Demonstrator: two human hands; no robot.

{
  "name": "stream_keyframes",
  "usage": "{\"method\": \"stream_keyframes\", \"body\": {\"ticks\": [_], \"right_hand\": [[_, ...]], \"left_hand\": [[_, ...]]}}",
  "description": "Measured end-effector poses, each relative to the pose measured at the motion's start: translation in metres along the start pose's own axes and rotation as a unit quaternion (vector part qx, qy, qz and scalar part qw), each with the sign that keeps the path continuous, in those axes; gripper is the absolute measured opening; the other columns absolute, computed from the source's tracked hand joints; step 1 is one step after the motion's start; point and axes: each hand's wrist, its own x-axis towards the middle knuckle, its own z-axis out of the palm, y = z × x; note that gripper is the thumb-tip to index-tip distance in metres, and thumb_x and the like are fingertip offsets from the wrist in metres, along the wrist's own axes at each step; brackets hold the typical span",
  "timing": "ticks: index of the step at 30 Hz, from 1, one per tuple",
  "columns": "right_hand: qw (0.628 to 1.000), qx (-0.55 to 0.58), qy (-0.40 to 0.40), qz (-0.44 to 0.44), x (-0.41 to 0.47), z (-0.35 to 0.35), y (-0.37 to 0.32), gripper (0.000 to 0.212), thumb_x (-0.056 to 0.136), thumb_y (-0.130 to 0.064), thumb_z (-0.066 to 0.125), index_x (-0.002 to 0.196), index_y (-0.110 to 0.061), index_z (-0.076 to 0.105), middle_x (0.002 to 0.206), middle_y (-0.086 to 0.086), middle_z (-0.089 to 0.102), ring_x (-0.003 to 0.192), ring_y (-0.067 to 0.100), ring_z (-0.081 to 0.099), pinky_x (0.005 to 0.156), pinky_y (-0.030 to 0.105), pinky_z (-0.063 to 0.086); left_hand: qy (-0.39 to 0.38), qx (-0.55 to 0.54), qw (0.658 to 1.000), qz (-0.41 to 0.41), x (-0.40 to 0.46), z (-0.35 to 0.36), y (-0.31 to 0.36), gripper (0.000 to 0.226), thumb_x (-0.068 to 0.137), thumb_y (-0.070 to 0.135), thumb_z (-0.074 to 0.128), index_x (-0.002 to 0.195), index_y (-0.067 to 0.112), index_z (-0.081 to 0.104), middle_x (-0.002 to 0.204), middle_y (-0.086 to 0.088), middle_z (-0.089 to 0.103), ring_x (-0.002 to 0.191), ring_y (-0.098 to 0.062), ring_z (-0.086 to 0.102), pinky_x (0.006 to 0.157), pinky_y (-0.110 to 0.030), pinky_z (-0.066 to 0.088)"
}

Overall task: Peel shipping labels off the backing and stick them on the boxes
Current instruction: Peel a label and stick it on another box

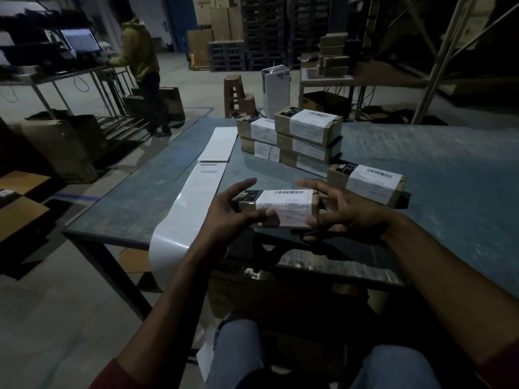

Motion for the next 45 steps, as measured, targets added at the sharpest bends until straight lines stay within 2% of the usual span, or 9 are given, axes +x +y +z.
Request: {"method": "stream_keyframes", "body": {"ticks": [4,9,13,25,31,35,37,40,45], "right_hand": [[0.991,-0.062,0.116,-0.009,0.004,0.018,0.001,0.076,0.067,-0.047,0.091,0.136,-0.035,0.061,0.117,0.006,0.075,0.112,0.038,0.071,0.084,0.058,0.063],[0.979,-0.059,0.185,-0.056,0.007,0.028,0.009,0.039,0.084,-0.011,0.085,0.120,-0.018,0.071,0.111,0.012,0.077,0.098,0.029,0.075,0.072,0.048,0.065],[0.978,-0.046,0.189,-0.069,0.004,0.027,0.005,0.015,0.099,-0.021,0.069,0.111,-0.016,0.076,0.100,0.011,0.080,0.086,0.026,0.074,0.072,0.049,0.065],[0.958,-0.107,0.162,-0.212,-0.007,0.019,0.017,0.035,0.080,-0.023,0.081,0.112,-0.007,0.079,0.102,0.012,0.081,0.093,0.026,0.078,0.076,0.032,0.064],[0.930,-0.073,0.275,-0.231,0.002,0.012,0.019,0.039,0.081,-0.036,0.088,0.100,-0.012,0.063,0.096,0.018,0.078,0.086,0.030,0.077,0.075,0.045,0.057],[0.910,-0.254,0.232,-0.230,-0.012,-0.004,0.014,0.060,0.075,-0.063,0.080,0.124,-0.033,0.066,0.126,-0.019,0.068,0.116,0.002,0.064,0.092,0.032,0.055],[0.868,-0.405,0.183,-0.223,-0.024,-0.013,0.008,0.086,0.067,-0.068,0.086,0.141,-0.034,0.058,0.144,-0.029,0.052,0.135,-0.007,0.047,0.110,0.025,0.043],[0.773,-0.566,0.164,-0.234,-0.028,-0.028,0.010,0.107,0.063,-0.077,0.081,0.152,-0.026,0.051,0.159,-0.008,0.045,0.150,0.006,0.035,0.124,0.029,0.031],[0.799,-0.485,0.216,-0.280,-0.047,-0.073,-0.004,0.089,0.061,-0.057,0.094,0.140,-0.029,0.065,0.136,-0.019,0.062,0.127,-0.006,0.057,0.100,0.016,0.051]], "left_hand": [[0.027,0.016,0.999,0.013,-0.003,0.005,0.001,0.088,0.051,0.036,0.101,0.132,0.037,0.067,0.126,0.003,0.070,0.113,-0.010,0.069,0.097,-0.036,0.060],[0.081,0.030,0.994,0.060,-0.003,0.019,-0.004,0.088,0.054,0.042,0.102,0.133,0.037,0.065,0.126,-0.002,0.067,0.111,-0.015,0.070,0.089,-0.040,0.063],[0.104,-0.043,0.990,0.081,-0.001,0.017,0.002,0.052,0.083,0.016,0.087,0.131,0.026,0.069,0.122,-0.009,0.067,0.104,-0.018,0.073,0.075,-0.029,0.063],[-0.127,0.081,0.987,0.059,0.000,0.003,0.028,0.047,0.075,0.023,0.094,0.118,0.014,0.076,0.105,0.003,0.076,0.094,-0.023,0.077,0.079,-0.046,0.065],[0.003,0.123,0.988,0.097,0.006,0.023,0.022,0.034,0.089,0.045,0.079,0.098,0.012,0.073,0.083,-0.002,0.077,0.073,-0.015,0.077,0.059,-0.030,0.061],[0.036,0.130,0.987,0.088,0.014,0.036,0.013,0.030,0.098,0.045,0.068,0.096,0.015,0.074,0.090,-0.001,0.078,0.081,-0.016,0.077,0.065,-0.036,0.064],[0.029,0.108,0.991,0.079,0.019,0.042,0.011,0.028,0.099,0.041,0.068,0.094,0.014,0.075,0.086,-0.002,0.078,0.077,-0.014,0.076,0.062,-0.034,0.062],[0.020,0.059,0.995,0.077,0.027,0.056,0.009,0.026,0.099,0.034,0.068,0.082,0.016,0.075,0.068,0.002,0.072,0.059,-0.008,0.067,0.054,-0.027,0.050],[-0.005,-0.052,0.996,0.073,0.048,0.091,0.031,0.019,0.103,0.027,0.062,0.098,0.014,0.075,0.076,0.002,0.076,0.066,-0.007,0.072,0.054,-0.020,0.052]]}}
